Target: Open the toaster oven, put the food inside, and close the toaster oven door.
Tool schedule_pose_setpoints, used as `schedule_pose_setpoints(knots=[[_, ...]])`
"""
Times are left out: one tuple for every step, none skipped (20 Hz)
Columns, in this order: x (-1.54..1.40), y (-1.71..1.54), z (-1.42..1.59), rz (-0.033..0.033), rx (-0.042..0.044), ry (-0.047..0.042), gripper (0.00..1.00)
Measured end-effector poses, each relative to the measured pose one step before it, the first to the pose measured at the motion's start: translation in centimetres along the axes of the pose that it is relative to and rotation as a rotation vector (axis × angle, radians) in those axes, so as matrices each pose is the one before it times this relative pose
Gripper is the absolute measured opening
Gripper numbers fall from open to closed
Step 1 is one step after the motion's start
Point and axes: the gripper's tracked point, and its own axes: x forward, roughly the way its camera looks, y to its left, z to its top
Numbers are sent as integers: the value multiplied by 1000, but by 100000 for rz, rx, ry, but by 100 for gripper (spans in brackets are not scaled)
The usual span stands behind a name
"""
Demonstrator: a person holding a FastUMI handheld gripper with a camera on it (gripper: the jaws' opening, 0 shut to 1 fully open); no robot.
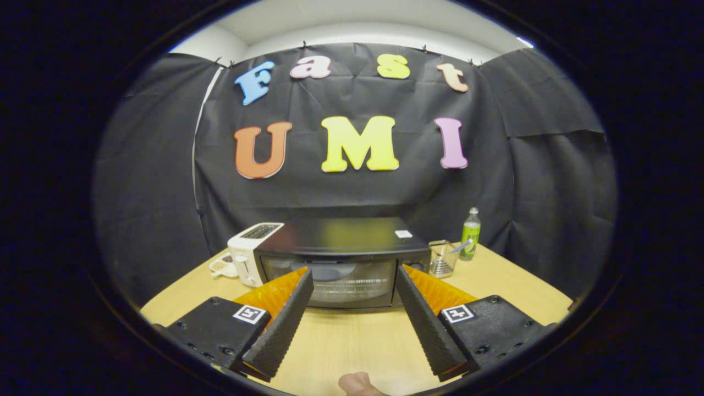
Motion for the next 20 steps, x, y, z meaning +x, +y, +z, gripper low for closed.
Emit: schedule_pose_setpoints(knots=[[-1366,-773,1831,-773,1074,-2753,100],[-1259,-604,1668,-236,973,-2235,100],[-1130,-530,1273,236,565,-1316,100],[-1125,-426,1361,-71,-85,-1455,100],[-1123,-609,1403,-741,-382,-1516,100],[-1065,-472,1189,-804,-863,-974,100],[-998,-355,964,-686,-864,-1036,100],[-1038,-201,985,-83,-720,-1237,100],[-963,77,971,396,-719,-1583,100],[-735,73,772,486,-649,-1438,100],[-740,-90,438,187,-493,-790,100],[-646,67,225,218,-125,-4,100],[-547,-10,90,-139,407,160,100],[-536,144,131,350,717,70,100],[-487,378,306,877,406,-689,100],[-495,300,272,953,459,-1162,100],[-511,128,-30,353,621,-447,100],[-300,22,-40,-38,-48,38,100],[-173,335,-209,827,-708,551,100],[-251,314,-29,904,-678,259,100]])
